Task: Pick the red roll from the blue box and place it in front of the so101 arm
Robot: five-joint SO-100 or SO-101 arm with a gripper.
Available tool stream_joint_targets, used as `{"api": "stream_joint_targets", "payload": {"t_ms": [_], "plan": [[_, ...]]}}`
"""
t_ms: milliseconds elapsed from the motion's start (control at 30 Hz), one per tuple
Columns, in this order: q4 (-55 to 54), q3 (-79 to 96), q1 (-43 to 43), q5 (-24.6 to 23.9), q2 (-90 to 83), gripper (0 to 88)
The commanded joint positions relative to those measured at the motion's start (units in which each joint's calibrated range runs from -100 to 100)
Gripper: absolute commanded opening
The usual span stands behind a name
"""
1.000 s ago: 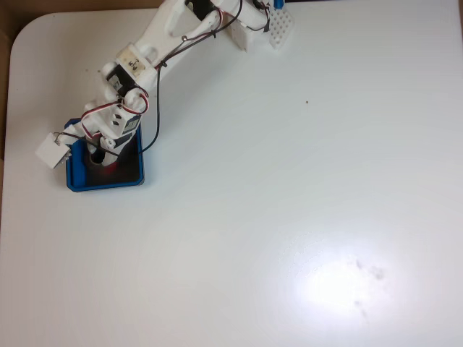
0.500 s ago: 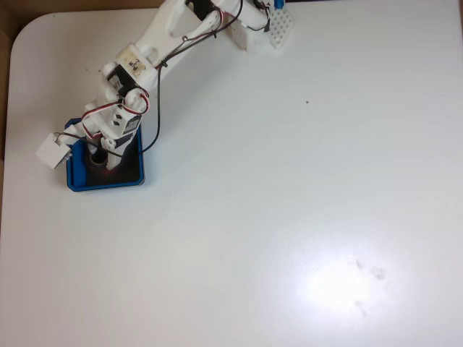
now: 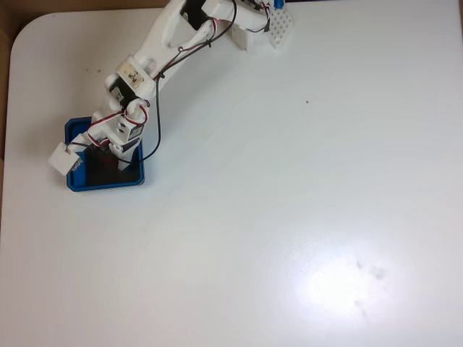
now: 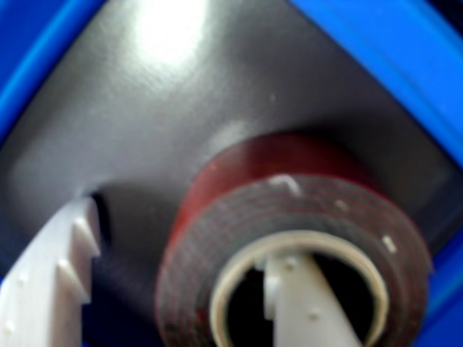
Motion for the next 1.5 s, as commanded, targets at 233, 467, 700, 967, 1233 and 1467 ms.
{"api": "stream_joint_targets", "payload": {"t_ms": [233, 467, 700, 967, 1233, 1467], "plan": [[-1.0, -3.4, -0.3, 0.3, -0.4, 19.3], [-1.0, -3.4, -0.3, 0.3, -0.9, 7.8], [-1.0, -3.5, -0.3, 0.3, -1.1, 0.5], [-0.9, -3.0, -0.2, 0.3, -8.3, 0.5], [-0.2, -2.7, -0.1, 0.4, -18.7, 0.5], [0.0, 2.2, -4.6, 0.5, -31.5, 0.5]]}}
